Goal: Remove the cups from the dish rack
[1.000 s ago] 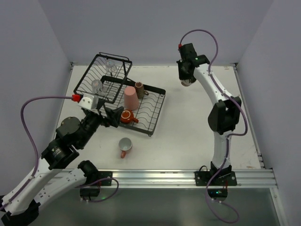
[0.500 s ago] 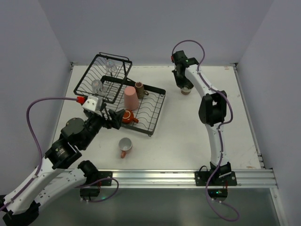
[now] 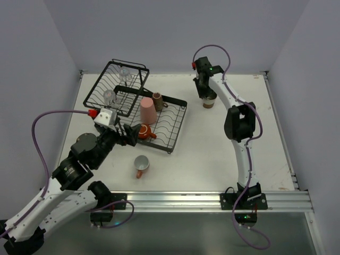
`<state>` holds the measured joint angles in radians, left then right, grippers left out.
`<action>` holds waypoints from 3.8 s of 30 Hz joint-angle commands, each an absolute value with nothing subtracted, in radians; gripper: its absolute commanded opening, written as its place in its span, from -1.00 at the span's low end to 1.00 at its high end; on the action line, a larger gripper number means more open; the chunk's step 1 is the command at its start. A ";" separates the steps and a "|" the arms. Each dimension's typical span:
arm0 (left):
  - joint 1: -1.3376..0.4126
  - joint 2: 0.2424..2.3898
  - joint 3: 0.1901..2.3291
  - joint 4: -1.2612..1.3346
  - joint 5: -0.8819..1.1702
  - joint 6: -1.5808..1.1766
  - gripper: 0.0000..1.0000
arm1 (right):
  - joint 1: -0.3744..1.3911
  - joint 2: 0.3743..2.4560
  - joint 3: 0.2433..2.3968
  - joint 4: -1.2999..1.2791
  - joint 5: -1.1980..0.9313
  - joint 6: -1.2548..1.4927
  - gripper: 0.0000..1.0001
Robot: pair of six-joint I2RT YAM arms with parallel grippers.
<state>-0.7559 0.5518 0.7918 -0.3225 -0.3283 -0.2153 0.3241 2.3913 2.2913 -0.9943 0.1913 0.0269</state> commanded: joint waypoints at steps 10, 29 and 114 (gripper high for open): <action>-0.742 0.560 0.790 -0.279 -0.357 -0.192 1.00 | 0.318 2.099 2.204 -0.750 0.161 0.029 0.53; -0.741 0.571 0.810 -0.291 -0.365 -0.233 1.00 | 0.666 1.334 0.980 0.140 -0.379 0.221 0.08; -0.752 0.833 0.766 0.156 0.187 -0.704 1.00 | 0.730 0.829 0.563 0.374 -0.231 0.649 -1.00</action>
<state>-0.7467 0.7959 0.7872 -0.0555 0.0750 -0.5709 0.7769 0.9287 0.5999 0.2256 -0.1532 0.4614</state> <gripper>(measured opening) 0.997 0.179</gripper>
